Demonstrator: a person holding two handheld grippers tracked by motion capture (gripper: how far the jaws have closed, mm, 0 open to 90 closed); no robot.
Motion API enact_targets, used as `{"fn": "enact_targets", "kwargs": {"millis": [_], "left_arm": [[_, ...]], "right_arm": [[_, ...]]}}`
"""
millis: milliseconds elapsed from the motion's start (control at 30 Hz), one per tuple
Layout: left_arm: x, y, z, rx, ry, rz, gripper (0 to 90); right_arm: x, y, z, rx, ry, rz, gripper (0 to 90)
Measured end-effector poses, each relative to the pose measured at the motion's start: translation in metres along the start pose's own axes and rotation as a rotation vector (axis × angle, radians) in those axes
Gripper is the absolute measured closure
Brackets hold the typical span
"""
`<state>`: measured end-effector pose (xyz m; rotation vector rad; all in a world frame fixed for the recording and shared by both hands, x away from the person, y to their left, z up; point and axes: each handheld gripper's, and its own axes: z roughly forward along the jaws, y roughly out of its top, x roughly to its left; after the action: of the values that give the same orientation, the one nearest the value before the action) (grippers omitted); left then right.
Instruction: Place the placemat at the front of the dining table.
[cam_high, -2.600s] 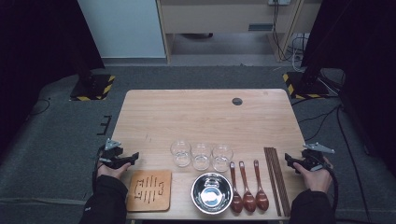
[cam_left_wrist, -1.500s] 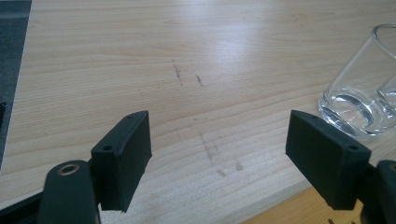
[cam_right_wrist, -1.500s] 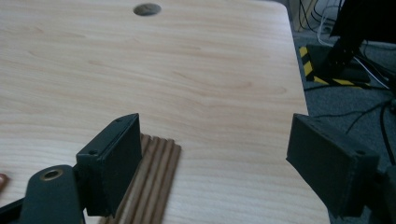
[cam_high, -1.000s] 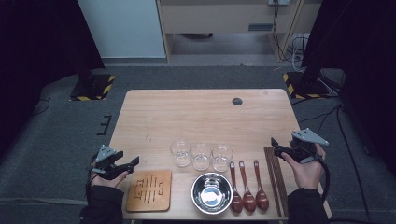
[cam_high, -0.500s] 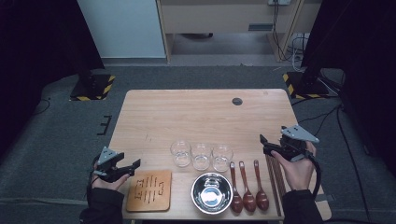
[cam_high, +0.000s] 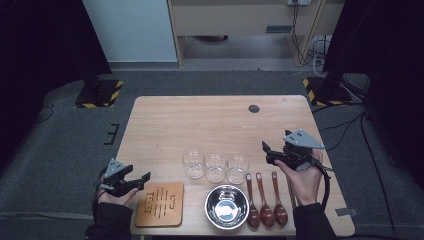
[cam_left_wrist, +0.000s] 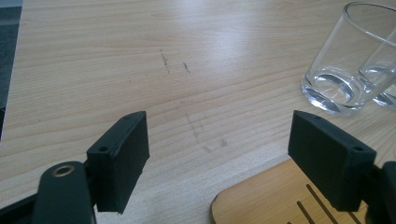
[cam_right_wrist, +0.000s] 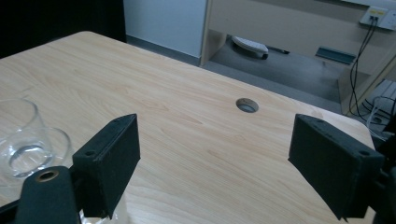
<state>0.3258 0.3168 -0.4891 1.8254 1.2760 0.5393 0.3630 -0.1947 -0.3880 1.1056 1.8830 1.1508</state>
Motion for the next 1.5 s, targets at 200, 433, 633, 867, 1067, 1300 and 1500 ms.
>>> {"fn": "enact_targets", "kwargs": {"millis": [200, 433, 633, 867, 1067, 1300, 1500], "left_arm": [[0.000, -0.002, 0.000, 0.008, 0.002, -0.003, 19.8], [-0.001, -0.003, 0.001, 0.016, -0.002, -0.001, 19.8], [-0.001, -0.004, 0.001, 0.023, -0.005, -0.001, 19.8], [-0.002, -0.005, 0.002, 0.027, -0.010, 0.003, 20.0], [-0.003, -0.005, 0.002, 0.028, -0.011, 0.003, 20.0], [-0.003, -0.006, 0.002, 0.033, -0.013, 0.002, 20.0], [-0.002, -0.006, 0.002, 0.031, -0.013, -0.002, 20.0]], "right_arm": [[0.010, 0.006, 0.000, -0.005, 0.014, -0.019, 16.7], [0.024, 0.015, 0.001, -0.022, 0.033, -0.028, 16.7], [0.041, 0.023, 0.009, -0.018, 0.059, -0.044, 16.7], [0.065, 0.033, 0.016, -0.013, 0.085, -0.061, 16.7], [0.078, 0.038, 0.018, -0.013, 0.093, -0.070, 16.8], [0.096, 0.042, 0.022, -0.007, 0.119, -0.089, 16.7], [0.112, 0.046, 0.024, -0.007, 0.141, -0.107, 16.7]]}}
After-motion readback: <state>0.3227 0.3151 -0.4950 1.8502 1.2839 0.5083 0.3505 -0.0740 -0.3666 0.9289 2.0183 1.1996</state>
